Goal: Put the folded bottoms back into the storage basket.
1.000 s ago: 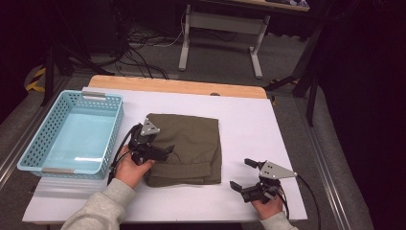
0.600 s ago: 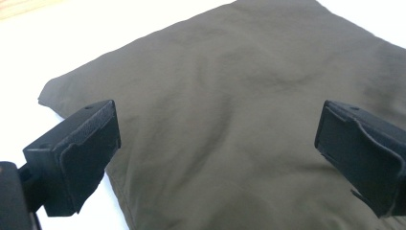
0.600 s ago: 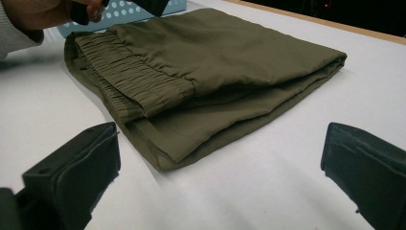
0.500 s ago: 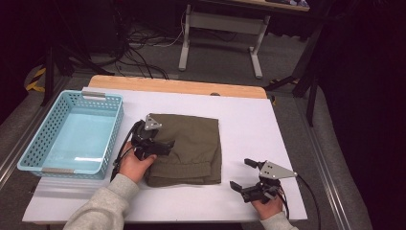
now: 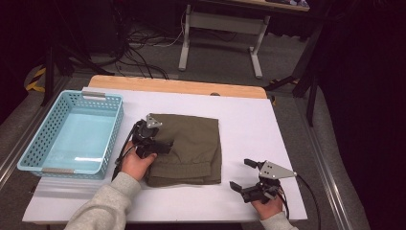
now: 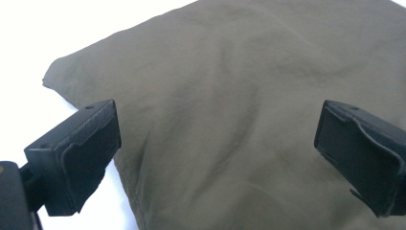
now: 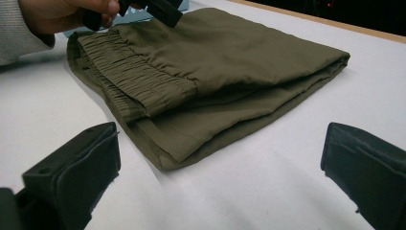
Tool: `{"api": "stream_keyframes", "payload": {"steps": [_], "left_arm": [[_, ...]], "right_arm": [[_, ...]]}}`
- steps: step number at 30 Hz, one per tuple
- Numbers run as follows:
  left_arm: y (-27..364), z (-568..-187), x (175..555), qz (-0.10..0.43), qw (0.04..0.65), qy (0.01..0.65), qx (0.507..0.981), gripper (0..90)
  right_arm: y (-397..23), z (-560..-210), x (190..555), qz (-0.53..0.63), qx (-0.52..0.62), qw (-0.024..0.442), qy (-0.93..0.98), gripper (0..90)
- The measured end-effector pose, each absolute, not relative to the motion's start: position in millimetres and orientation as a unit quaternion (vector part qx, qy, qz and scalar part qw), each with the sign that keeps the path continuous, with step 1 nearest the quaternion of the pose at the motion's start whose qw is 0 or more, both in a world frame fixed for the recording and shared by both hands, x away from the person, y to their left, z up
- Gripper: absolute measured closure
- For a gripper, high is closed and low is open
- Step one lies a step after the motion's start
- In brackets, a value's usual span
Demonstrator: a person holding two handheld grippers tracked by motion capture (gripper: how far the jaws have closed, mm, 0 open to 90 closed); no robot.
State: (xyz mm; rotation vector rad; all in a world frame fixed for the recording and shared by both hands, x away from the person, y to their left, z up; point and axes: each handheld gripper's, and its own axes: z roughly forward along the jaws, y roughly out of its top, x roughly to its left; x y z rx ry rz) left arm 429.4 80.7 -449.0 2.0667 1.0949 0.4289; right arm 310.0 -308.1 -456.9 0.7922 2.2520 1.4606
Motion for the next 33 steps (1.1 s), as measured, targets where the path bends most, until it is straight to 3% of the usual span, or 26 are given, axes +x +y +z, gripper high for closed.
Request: {"api": "stream_keyframes", "payload": {"steps": [33], "left_arm": [[86, -477, 449, 0.138, 0.333, 0.466, 0.808, 2.5]], "right_arm": [[-308, -458, 311, 0.515, 0.276, 0.166, 0.794, 0.5]]}}
